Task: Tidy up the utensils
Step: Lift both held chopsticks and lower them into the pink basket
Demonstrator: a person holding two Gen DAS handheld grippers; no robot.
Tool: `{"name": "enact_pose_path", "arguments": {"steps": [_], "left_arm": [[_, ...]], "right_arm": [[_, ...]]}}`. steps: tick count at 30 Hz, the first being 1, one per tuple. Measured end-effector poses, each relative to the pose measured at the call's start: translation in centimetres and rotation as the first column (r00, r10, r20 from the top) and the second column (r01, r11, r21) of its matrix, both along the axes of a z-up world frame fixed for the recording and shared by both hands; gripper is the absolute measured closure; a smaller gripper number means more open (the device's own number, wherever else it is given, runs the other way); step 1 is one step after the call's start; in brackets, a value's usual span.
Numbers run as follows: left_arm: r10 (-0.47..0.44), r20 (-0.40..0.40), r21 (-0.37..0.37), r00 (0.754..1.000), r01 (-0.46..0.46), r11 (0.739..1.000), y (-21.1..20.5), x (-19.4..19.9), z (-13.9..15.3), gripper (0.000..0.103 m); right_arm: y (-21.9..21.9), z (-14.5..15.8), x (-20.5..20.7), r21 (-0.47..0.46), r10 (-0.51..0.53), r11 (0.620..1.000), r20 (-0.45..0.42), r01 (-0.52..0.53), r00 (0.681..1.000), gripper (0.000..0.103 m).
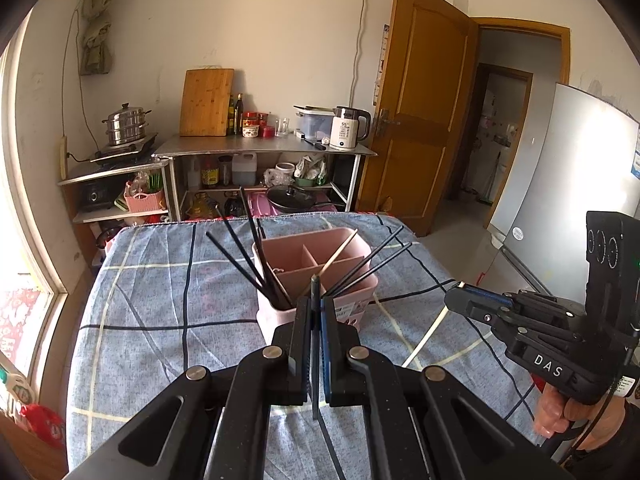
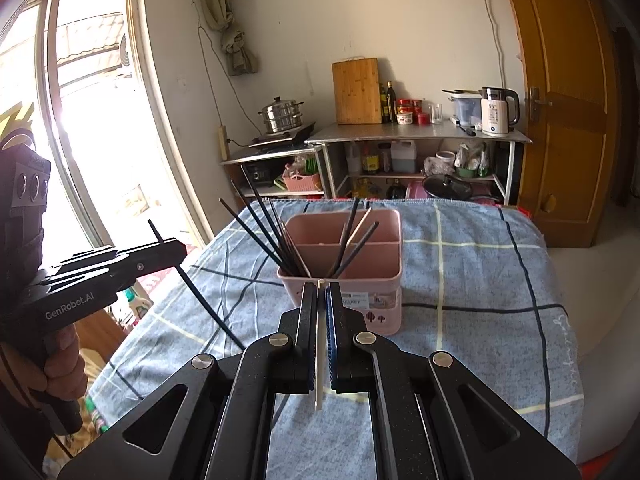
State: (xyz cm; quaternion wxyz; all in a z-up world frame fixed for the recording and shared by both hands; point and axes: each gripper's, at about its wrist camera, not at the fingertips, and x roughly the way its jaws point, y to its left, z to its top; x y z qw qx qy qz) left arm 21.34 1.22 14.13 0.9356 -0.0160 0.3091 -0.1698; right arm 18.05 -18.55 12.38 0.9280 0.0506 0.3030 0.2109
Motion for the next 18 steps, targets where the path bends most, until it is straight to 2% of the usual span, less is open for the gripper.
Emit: {"name": "enact_pose_path", "arguments": {"steps": [9,18], "left_arm": [[-0.002,0.025,-0.01,1.0,0.002,1.0,-0.1,2.0,2.9,0.099],[-0.001,0.098,-0.006,0.995,0.002,1.0,-0.5,4.6,7.7,0.099]], "right_arm": [[0.3,2.3,1.4,0.007,0.001,1.0,0.046,-0.001,0.999,0.099],[1.1,5.8,3.7,0.016,0.001,1.0,0.128,-0.003,0.992,0.099]]}}
